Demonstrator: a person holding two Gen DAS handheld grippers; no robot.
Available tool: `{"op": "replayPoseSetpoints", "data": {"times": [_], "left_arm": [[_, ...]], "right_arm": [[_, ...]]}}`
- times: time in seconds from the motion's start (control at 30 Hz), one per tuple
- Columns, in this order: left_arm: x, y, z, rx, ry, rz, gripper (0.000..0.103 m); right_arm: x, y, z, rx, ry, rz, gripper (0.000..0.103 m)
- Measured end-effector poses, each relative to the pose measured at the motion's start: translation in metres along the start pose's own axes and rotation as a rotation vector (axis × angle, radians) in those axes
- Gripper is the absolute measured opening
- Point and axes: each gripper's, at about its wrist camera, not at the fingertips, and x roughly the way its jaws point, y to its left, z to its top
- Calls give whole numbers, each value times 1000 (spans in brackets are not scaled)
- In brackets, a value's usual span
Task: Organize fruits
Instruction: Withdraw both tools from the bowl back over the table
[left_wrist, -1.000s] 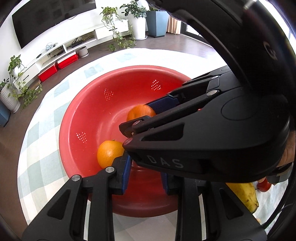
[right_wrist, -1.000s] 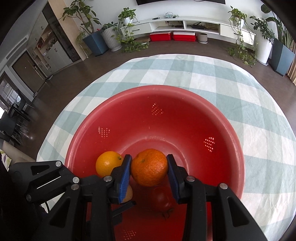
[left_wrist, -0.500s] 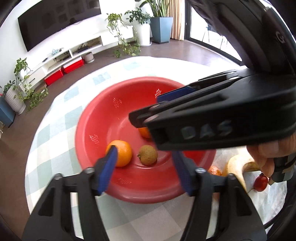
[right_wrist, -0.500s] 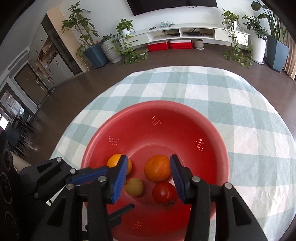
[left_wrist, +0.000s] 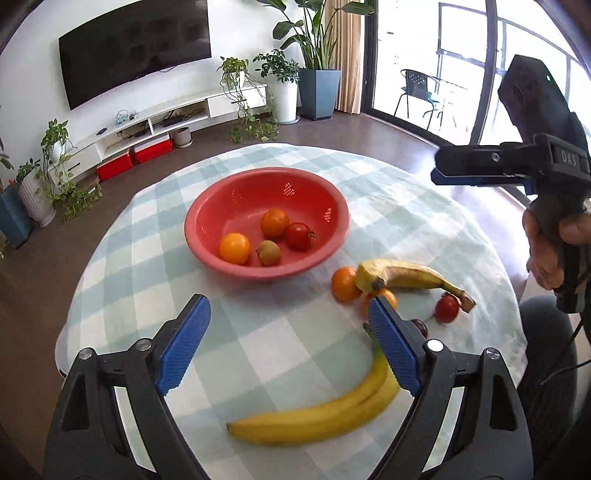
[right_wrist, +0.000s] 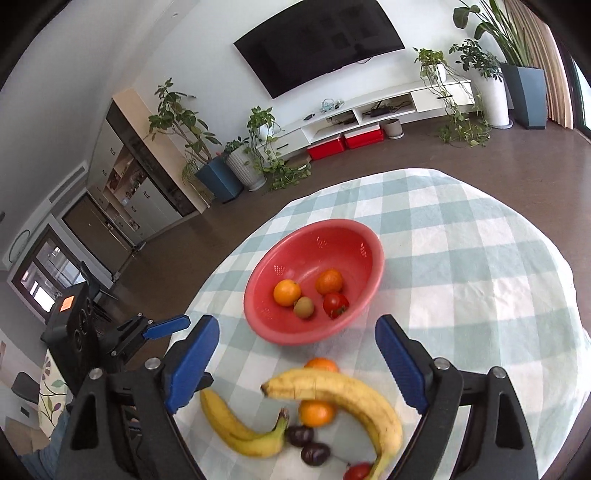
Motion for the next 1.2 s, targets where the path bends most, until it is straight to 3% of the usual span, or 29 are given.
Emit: {"op": "replayPoseSetpoints", "data": {"times": [0.13, 0.27, 0.43, 0.7, 0.97, 1.2], "left_arm": [[-32, -31, -42, 10, 5, -24, 91], [-48, -67, -87, 66, 42, -69, 91], [-48, -83, -118, 81, 73, -78, 91], [-51, -73, -105, 116, 74, -39, 91], [-27, -72, -82, 371, 136, -27, 91], [3, -70, -57, 499, 248, -132, 90]], "right_arm": [[-26, -4, -60, 68, -4, 23, 93], [-29, 3, -123, 91, 53, 2, 94], [-30, 25, -157, 31, 69, 8, 94], [-26, 25, -166, -1, 53, -54, 93], [-25, 20, -168, 13, 57, -56, 92], [-24, 18, -170, 21, 60, -44, 92]]}}
